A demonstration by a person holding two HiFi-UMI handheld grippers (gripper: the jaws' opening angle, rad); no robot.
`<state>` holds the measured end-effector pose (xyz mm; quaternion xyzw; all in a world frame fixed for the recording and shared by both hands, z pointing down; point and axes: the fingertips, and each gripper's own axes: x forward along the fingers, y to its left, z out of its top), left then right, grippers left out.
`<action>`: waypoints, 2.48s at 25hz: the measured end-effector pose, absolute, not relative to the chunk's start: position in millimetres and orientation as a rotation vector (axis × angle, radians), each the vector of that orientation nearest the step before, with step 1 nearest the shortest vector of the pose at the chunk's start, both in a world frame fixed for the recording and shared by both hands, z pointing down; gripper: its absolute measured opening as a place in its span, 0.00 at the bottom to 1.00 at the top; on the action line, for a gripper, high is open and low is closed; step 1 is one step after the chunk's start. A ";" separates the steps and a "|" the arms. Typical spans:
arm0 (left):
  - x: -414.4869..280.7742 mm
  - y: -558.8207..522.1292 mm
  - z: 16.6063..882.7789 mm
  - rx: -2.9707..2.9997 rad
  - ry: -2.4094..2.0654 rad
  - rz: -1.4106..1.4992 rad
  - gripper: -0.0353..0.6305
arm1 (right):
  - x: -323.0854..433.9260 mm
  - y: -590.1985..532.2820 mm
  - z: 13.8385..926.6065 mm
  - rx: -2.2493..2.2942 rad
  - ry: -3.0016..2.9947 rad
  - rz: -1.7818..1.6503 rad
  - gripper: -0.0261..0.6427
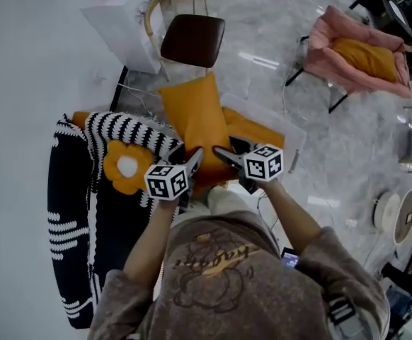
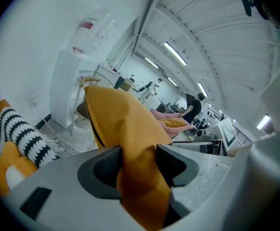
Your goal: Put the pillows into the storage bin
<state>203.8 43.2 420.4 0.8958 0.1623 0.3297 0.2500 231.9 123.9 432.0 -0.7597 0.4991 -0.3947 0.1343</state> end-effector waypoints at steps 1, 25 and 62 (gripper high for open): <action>215.1 61.1 422.4 2.439 0.472 0.914 0.39 | 241.0 142.5 434.0 -2.210 1.412 -1.136 0.43; 372.2 207.2 604.4 2.339 0.989 1.290 0.39 | 356.2 290.5 622.4 -2.203 0.808 -1.122 0.44; 337.4 57.3 643.4 2.559 0.364 1.070 0.56 | 342.1 138.9 664.1 -2.198 1.424 -1.245 0.62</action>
